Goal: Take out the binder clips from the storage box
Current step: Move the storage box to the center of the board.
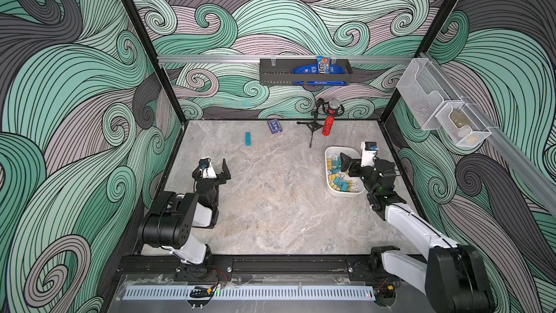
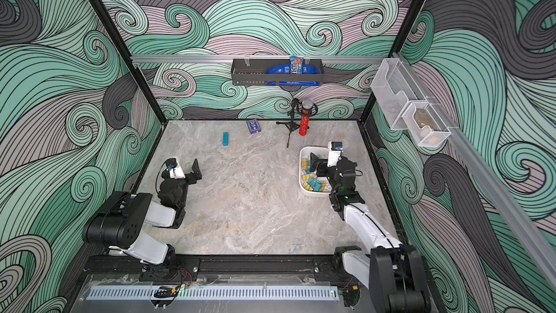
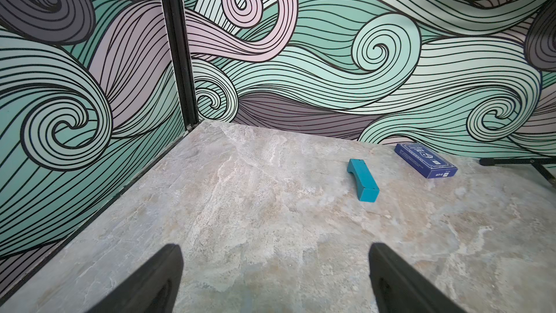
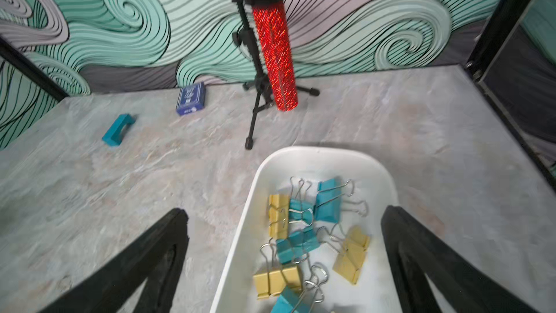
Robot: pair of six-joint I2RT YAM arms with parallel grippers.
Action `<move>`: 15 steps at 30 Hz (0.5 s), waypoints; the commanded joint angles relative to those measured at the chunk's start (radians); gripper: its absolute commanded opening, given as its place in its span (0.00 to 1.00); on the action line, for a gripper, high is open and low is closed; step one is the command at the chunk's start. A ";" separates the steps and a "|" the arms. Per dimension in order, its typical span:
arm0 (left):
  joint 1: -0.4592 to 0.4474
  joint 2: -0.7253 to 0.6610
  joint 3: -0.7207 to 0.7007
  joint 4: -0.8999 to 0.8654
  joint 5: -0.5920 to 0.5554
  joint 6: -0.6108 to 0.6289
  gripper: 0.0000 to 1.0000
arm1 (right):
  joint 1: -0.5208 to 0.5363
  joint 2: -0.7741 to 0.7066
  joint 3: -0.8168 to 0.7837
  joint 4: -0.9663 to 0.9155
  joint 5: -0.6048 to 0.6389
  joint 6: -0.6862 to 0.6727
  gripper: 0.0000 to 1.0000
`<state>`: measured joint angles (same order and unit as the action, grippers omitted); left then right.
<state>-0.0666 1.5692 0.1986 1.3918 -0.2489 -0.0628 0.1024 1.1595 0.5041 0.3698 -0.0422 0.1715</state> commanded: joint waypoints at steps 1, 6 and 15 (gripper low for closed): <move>0.004 0.012 -0.005 0.032 0.013 0.007 0.99 | 0.045 0.018 0.041 -0.182 -0.072 0.041 0.99; 0.004 0.014 -0.005 0.030 0.014 0.008 0.98 | 0.145 0.035 0.088 -0.290 -0.010 0.021 1.00; 0.003 0.014 -0.005 0.033 0.014 0.011 0.99 | 0.220 0.174 0.169 -0.407 0.054 0.028 1.00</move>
<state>-0.0666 1.5692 0.1986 1.3922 -0.2489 -0.0624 0.3000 1.3064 0.6479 0.0338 -0.0284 0.1947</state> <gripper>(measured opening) 0.986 0.997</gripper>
